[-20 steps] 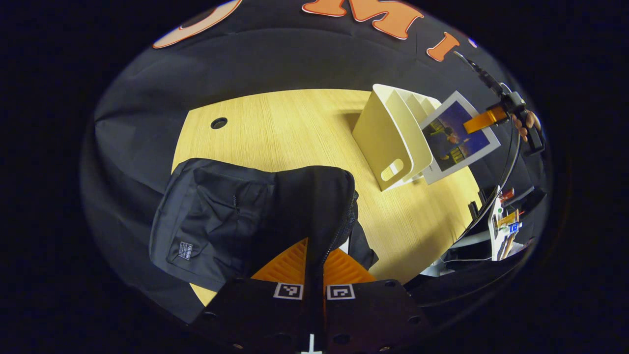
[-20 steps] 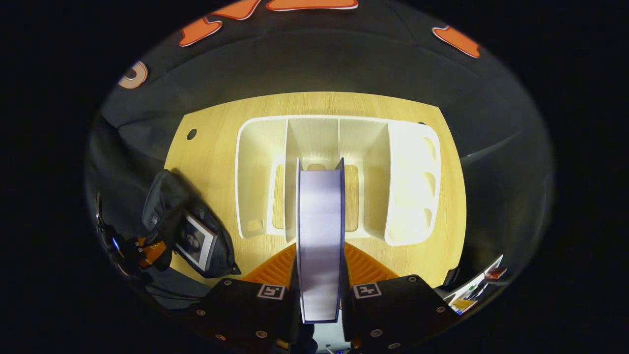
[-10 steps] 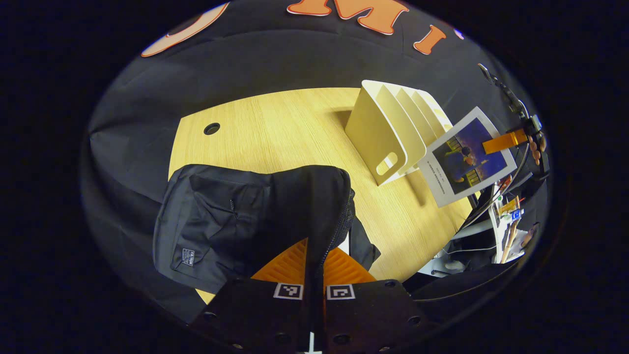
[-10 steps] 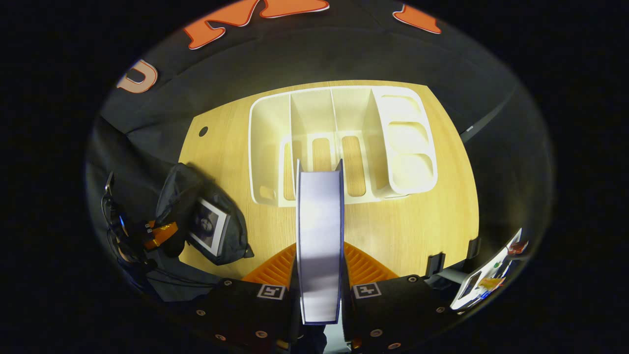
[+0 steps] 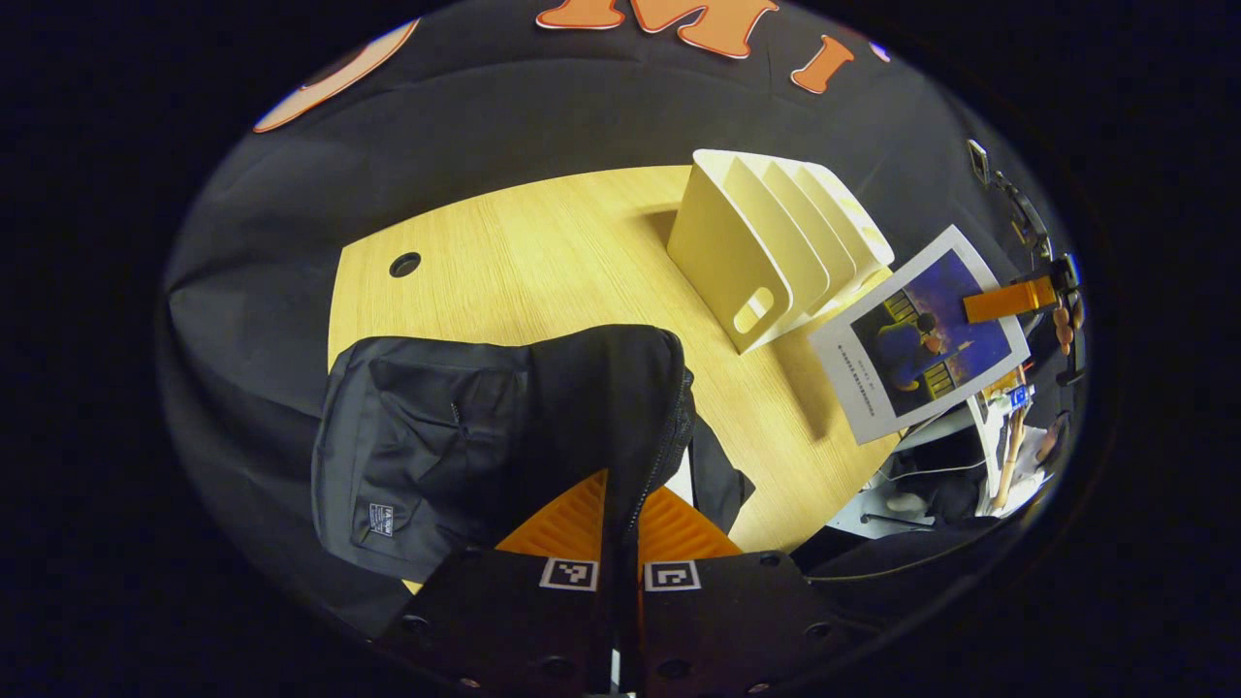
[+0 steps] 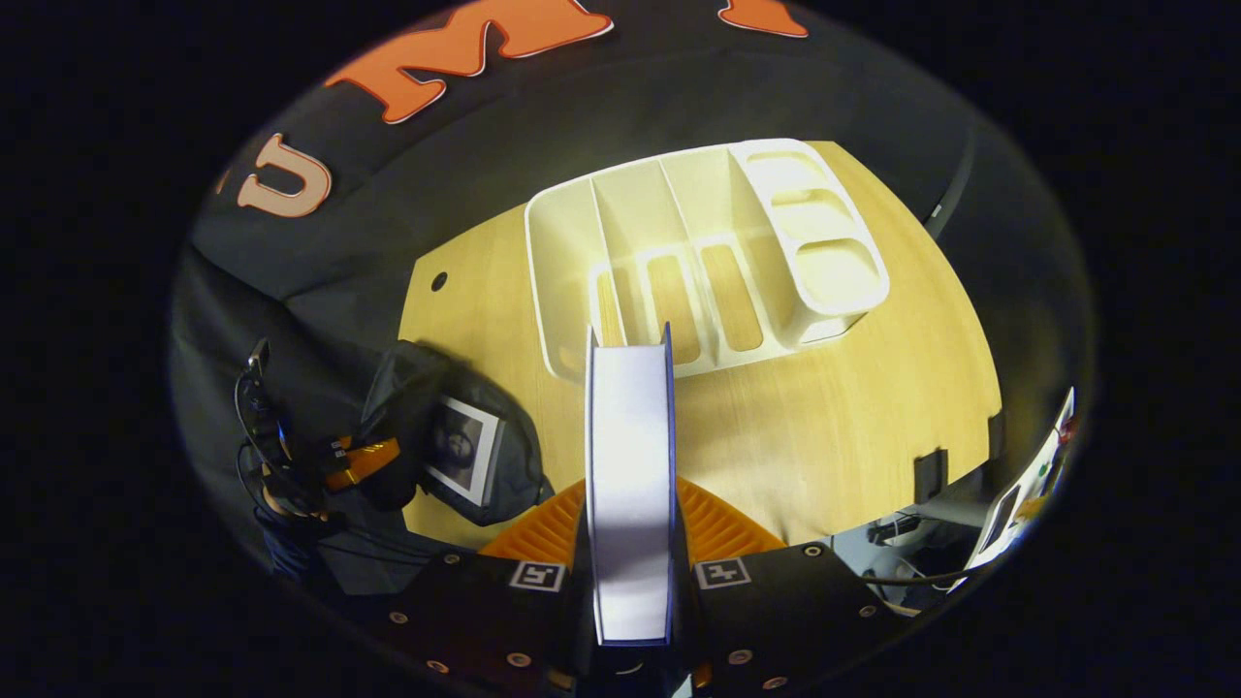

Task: Open the schoolbag, grab two books from the bookshelf and put them into the schoolbag.

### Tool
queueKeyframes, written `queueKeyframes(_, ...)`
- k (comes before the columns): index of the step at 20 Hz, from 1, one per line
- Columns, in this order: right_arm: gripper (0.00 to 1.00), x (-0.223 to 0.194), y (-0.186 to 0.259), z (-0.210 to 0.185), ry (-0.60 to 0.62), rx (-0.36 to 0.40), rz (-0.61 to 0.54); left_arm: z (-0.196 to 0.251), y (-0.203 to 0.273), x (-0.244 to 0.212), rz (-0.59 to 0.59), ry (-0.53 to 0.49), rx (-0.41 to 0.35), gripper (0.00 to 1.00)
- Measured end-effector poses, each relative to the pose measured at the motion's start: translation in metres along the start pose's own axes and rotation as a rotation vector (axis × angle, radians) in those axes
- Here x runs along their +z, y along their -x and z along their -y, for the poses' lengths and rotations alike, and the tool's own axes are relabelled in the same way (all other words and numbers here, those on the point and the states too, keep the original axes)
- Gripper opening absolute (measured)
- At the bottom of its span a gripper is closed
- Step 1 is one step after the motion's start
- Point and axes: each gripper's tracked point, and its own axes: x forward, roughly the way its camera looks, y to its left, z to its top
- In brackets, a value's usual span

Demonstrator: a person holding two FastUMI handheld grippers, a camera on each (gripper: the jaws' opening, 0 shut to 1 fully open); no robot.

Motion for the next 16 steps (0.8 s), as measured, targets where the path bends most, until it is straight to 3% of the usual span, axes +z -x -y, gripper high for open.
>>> queueKeyframes(16,0.33,-0.037,-0.036,-0.08,-0.22,0.322,0.066,-0.001,0.001,0.003,0.023,-0.035,-0.026,0.04)
